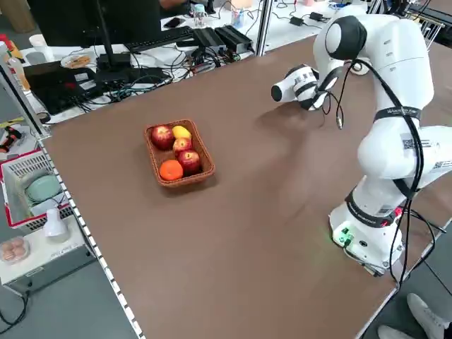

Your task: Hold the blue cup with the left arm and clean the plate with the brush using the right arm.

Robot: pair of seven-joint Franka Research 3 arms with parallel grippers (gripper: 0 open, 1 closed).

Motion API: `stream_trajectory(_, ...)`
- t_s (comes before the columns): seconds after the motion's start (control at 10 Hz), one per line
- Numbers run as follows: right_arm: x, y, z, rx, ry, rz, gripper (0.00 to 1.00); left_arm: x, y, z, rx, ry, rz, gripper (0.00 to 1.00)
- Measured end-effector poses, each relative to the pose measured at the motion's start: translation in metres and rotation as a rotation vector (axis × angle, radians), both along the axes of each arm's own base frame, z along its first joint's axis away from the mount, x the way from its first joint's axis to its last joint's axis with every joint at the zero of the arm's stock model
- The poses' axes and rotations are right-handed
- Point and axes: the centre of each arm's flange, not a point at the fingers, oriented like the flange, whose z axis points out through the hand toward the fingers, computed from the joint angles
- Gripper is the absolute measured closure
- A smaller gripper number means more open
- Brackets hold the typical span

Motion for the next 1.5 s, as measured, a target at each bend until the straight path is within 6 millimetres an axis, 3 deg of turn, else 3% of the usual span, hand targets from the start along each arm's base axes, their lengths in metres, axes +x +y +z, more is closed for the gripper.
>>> stream_trajectory(0.5, 0.002, 0.000, -0.042, 0.016, 0.031, -0.057, 0.96, 0.000, 0.002, -0.001, 0.000, 0.001, 0.001, 0.00)
stream_trajectory(1.1, 0.002, 0.021, -0.054, 0.050, 0.043, -0.038, 0.95, -0.001, 0.022, 0.002, 0.028, 0.003, 0.016, 0.00)
stream_trajectory(1.5, 0.002, 0.021, -0.061, 0.052, 0.044, -0.028, 0.75, -0.003, 0.038, 0.007, 0.050, -0.003, 0.026, 0.00)
